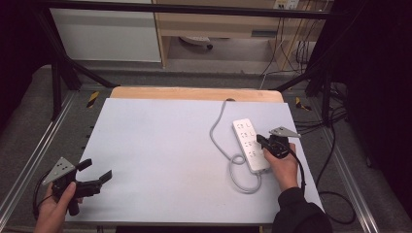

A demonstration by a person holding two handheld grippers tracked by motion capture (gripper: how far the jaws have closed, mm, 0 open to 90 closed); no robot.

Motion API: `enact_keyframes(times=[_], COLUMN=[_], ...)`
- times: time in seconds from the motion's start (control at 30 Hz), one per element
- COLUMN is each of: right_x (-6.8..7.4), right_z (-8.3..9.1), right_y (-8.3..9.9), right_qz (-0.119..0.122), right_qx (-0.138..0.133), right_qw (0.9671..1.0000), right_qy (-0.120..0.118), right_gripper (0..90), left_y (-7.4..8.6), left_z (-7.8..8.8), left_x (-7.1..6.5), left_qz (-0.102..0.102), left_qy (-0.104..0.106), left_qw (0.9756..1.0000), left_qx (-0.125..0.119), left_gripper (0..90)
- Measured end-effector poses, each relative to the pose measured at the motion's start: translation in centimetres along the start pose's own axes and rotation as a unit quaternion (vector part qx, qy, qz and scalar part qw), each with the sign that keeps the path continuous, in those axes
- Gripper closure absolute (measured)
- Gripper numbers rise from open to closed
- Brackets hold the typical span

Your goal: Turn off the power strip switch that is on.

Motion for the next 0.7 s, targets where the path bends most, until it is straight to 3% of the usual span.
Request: enact_keyframes(times=[0.7], right_x=[0.19], right_z=[-0.18], right_y=[0.81], right_qz=[0.005], right_qx=[0.009], right_qw=[0.9999], right_qy=[0.000], right_gripper=[90.0], left_y=[0.01], left_z=[-0.02], left_x=[-0.01], left_qz=[0.001], left_qy=[0.000], left_qw=[1.0000], left_qx=[0.000], left_gripper=[5.3])
Point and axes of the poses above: each handheld gripper's, and its own axes: z roughly backward along the jaws, y roughly out of its underside, x roughly to its left, the point moved 5 cm from there along -z, roughly forward along the jaws, and after that the axes turned 1 degree about x, right-handed, at the moved point
